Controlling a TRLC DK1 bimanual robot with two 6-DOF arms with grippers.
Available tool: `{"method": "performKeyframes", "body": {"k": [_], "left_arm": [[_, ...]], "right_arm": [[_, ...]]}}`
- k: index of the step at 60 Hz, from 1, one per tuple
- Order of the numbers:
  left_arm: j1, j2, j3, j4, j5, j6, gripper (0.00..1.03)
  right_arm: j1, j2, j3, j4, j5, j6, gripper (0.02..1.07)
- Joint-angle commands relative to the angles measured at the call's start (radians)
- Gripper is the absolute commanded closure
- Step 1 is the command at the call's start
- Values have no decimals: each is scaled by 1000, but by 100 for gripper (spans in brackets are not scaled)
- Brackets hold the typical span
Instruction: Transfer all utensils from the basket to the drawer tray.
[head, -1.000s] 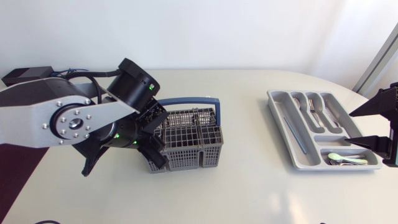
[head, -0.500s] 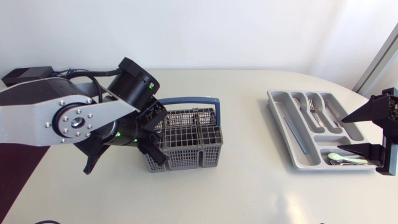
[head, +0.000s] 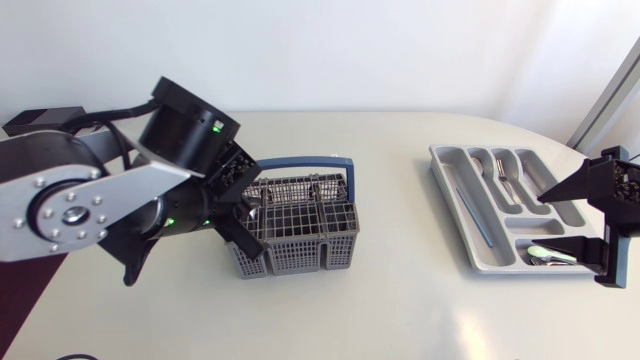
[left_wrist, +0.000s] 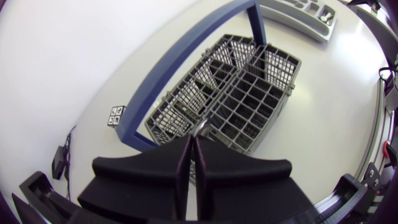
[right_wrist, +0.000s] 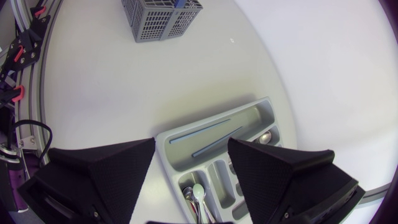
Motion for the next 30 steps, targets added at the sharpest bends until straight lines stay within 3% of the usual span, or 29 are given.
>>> {"method": "performKeyframes", "body": {"k": [1, 9, 18, 30], "left_arm": [[-12, -80, -77, 62, -10, 45, 100], [-12, -200, -171, 226, -30, 102, 100], [-26, -236, -149, 201, -65, 131, 100], [-26, -316, -27, 114, -39, 133, 100]], "right_arm": [[13, -7, -33, 1, -4, 24, 23], [43, -7, -33, 2, -4, 52, 23], [91, -19, -31, 11, -1, 98, 23], [138, -31, -27, 31, -1, 158, 23]]}}
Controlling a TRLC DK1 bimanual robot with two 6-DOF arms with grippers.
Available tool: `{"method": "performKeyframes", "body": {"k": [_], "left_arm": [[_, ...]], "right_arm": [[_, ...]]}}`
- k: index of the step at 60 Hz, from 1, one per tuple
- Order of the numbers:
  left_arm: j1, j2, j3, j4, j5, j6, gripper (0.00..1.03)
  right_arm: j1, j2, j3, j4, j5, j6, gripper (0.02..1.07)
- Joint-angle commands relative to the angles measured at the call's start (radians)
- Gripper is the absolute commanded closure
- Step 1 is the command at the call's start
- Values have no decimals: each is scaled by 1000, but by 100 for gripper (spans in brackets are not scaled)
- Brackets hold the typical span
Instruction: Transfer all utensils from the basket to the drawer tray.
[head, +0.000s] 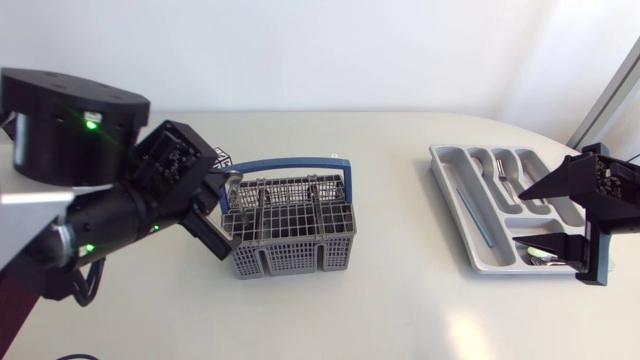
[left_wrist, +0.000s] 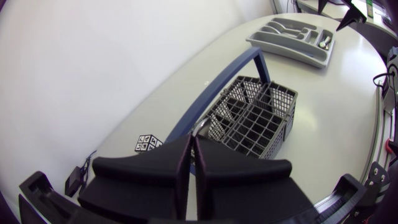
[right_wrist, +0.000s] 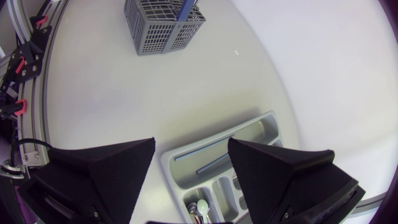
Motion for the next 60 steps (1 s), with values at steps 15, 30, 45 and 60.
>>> {"method": "performKeyframes", "body": {"k": [15, 30, 45, 60], "left_arm": [[11, -83, 204, -35, 155, -96, 100], [20, 15, 274, -30, 319, -300, 100], [93, 225, 351, -26, 529, -476, 99], [208, 403, 428, -6, 708, -650, 98]], "right_arm": [[91, -89, -16, 99, -58, 212, 23], [336, -127, -44, 248, -37, 563, 23], [703, -107, -62, 455, 182, 894, 23], [924, 37, -25, 629, 353, 1074, 30]]}}
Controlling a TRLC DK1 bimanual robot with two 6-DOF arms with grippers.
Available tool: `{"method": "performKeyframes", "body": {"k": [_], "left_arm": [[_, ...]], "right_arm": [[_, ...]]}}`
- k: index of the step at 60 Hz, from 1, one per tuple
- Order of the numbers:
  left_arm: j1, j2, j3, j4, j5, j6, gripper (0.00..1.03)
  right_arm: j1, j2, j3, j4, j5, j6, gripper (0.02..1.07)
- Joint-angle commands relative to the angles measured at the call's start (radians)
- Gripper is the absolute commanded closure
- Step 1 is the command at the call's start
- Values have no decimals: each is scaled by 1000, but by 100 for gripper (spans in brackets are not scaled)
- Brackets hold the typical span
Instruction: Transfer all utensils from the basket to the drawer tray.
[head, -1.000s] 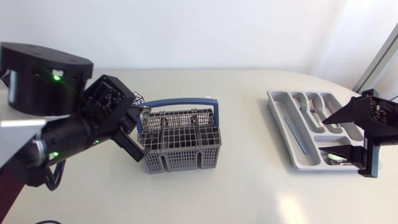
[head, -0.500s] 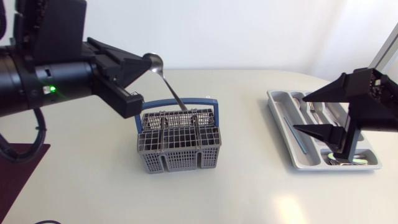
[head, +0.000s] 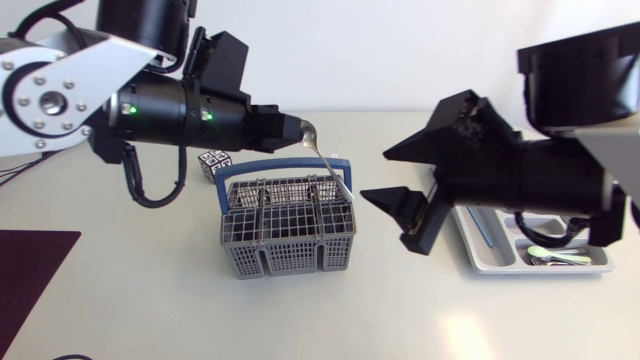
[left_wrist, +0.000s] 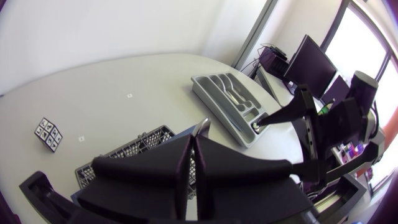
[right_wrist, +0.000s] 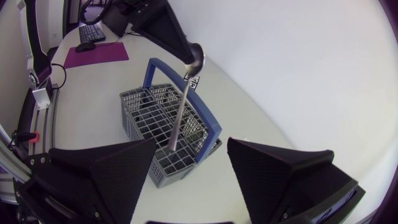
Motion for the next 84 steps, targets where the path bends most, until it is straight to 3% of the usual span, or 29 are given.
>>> {"method": "performKeyframes", "body": {"k": [1, 18, 22, 40, 58, 84], "left_arm": [[39, 55, 61, 18, 50, -94, 98], [32, 109, 112, 20, 68, -147, 98], [26, 110, 115, 20, 71, -151, 98], [13, 110, 119, 4, 117, -151, 99], [1, 97, 118, -5, 119, -147, 99], [-4, 71, 115, -13, 116, -137, 98]], "right_arm": [[49, 45, 11, 52, 43, 78, 32], [158, 182, 15, 271, 214, 92, 64], [164, 208, 18, 305, 250, 77, 66], [162, 255, 22, 397, 297, 12, 91], [154, 283, 28, 415, 336, -21, 101], [141, 257, -9, 428, 323, -29, 101]]}}
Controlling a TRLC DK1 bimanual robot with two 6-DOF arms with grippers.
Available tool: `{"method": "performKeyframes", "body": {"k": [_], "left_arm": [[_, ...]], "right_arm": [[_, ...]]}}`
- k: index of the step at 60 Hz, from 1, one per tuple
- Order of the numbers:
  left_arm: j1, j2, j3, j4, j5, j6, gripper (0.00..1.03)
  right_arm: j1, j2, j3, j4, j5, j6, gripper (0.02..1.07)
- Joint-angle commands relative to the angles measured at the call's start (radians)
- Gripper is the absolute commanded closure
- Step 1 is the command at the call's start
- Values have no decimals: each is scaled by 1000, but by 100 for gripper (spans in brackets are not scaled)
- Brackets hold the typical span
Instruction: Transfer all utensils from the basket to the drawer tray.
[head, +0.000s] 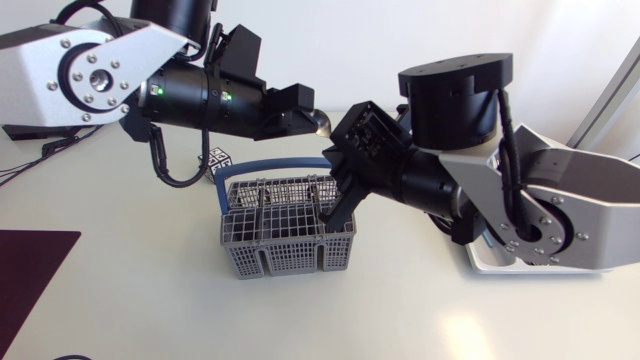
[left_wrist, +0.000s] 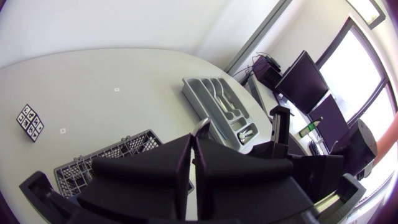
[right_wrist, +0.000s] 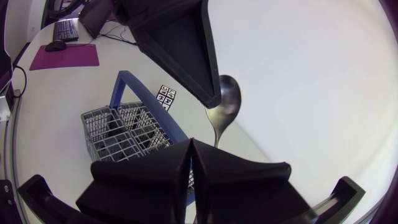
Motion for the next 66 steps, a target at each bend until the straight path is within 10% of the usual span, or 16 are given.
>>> {"method": "performKeyframes", "body": {"k": [1, 12, 19, 33, 66], "left_arm": [[-15, -30, 24, -26, 27, -10, 98], [-13, -37, 13, -26, 12, 10, 98], [-10, -36, 10, -26, 3, 16, 99], [-18, -36, 10, -24, 1, 16, 99], [-26, -27, 12, -21, 0, 16, 99]], "right_arm": [[-20, -12, -23, 26, 16, -18, 101], [-23, -81, -109, 84, 10, -34, 100], [-30, -141, -149, 89, 7, -34, 70], [-49, -164, -164, 101, -3, -48, 56], [-13, -67, -80, 109, 23, -41, 60]]}}
